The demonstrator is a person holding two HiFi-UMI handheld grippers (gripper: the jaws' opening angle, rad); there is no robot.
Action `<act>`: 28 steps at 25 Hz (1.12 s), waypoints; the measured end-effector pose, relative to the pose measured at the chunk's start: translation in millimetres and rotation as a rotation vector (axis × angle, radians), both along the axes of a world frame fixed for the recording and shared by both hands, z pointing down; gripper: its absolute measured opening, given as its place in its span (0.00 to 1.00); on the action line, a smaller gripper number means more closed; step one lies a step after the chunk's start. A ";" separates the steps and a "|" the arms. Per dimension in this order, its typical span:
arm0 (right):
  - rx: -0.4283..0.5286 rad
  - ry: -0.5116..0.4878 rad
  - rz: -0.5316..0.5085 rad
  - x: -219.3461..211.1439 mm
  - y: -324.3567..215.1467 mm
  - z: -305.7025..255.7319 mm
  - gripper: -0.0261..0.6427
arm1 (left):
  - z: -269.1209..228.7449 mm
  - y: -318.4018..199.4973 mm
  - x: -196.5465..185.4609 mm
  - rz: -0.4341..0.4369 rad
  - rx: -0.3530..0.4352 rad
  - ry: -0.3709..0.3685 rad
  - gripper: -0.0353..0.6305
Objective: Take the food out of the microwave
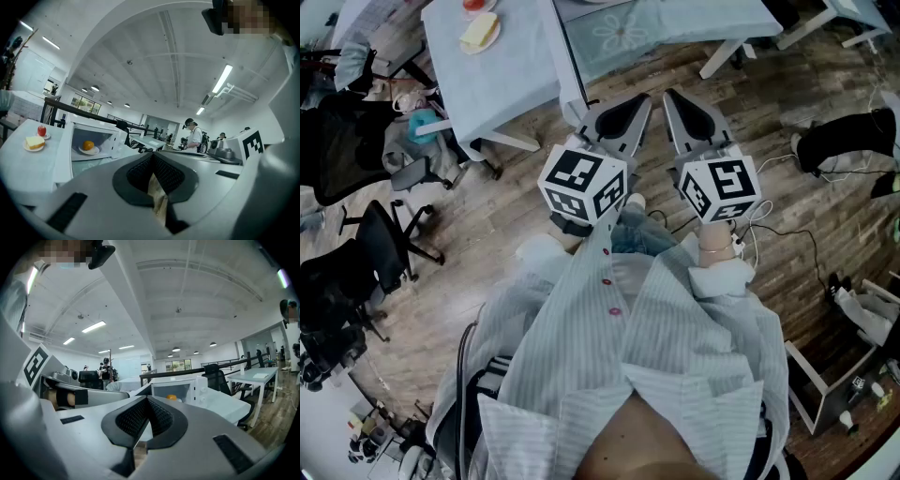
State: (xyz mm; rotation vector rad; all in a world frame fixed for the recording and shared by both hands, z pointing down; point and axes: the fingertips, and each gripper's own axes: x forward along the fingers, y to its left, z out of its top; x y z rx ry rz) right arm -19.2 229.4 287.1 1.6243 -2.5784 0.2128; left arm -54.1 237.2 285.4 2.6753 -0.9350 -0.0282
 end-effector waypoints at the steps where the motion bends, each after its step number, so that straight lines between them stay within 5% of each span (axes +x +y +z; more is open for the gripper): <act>1: 0.000 -0.001 -0.001 0.1 -1.3 -0.1 0.08 | -0.9 -1.4 0.2 -0.001 0.002 0.000 0.06; 28: -0.013 -0.046 -0.034 50.7 -6.8 9.3 0.09 | 1.4 -13.2 48.5 -0.066 0.016 -0.019 0.06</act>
